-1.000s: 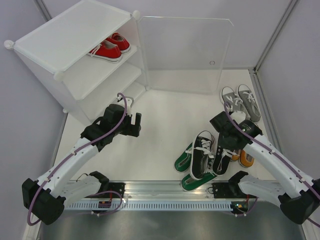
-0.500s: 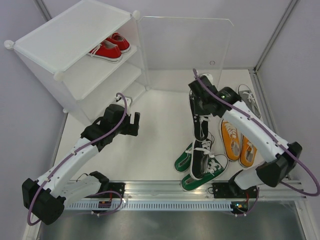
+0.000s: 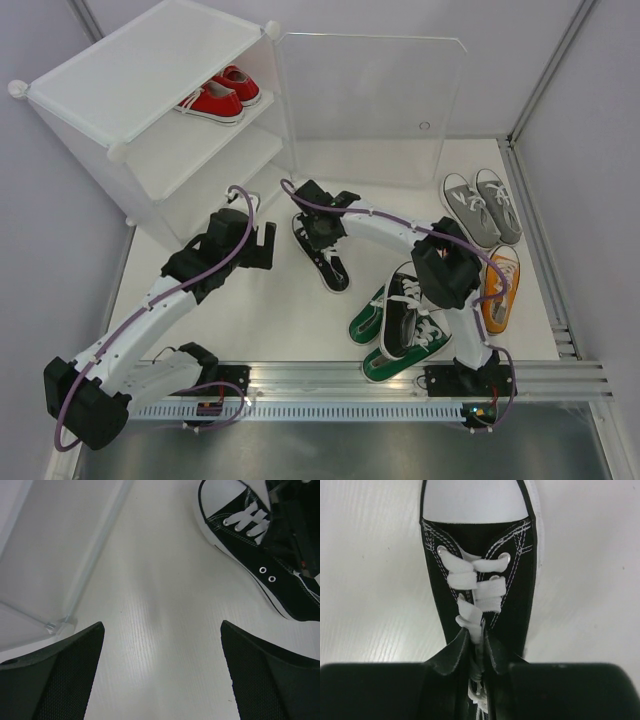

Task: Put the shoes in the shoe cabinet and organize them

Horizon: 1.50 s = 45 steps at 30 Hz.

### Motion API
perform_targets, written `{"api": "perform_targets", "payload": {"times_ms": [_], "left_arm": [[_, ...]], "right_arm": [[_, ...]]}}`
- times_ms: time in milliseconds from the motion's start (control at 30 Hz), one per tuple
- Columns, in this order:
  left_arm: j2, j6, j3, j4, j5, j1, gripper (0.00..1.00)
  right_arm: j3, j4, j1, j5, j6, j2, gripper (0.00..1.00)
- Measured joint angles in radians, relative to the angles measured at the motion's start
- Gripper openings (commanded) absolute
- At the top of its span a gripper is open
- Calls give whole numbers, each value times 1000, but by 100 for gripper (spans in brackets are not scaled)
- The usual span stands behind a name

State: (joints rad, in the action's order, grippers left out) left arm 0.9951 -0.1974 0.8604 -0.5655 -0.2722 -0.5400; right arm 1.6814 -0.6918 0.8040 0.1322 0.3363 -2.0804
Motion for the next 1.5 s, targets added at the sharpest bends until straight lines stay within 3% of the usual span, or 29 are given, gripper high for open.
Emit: {"api": "perform_targets", "payload": {"times_ms": [33,167,300,433,667,867,1100,1367,1500], "left_arm": [[0,-4,0,0,-5,0,100],[0,-46,0,-2,-2,1,100],[12,-143,5,-17,26,1,100],[65,-258,19,-31,55,-20,99],[311,-458,136,-37,43,-182,97],[534,-597,259,-35,6,-259,83],[732,-697,364,-31,-46,-275,69],[875,-767,426,-42,-80,-299,49],[879,-788,435,-57,-92,-302,52]], "right_arm": [[14,11,5,-3,0,-25,39],[28,56,8,-2,-2,-32,76],[-30,87,8,56,1,82,90],[-173,89,8,177,22,332,98],[-496,113,-1,417,122,820,98],[-734,107,-5,473,174,1080,98],[-850,106,-5,475,192,1227,98],[-909,114,-5,467,183,1246,98],[-926,117,-5,467,168,1250,98]]}}
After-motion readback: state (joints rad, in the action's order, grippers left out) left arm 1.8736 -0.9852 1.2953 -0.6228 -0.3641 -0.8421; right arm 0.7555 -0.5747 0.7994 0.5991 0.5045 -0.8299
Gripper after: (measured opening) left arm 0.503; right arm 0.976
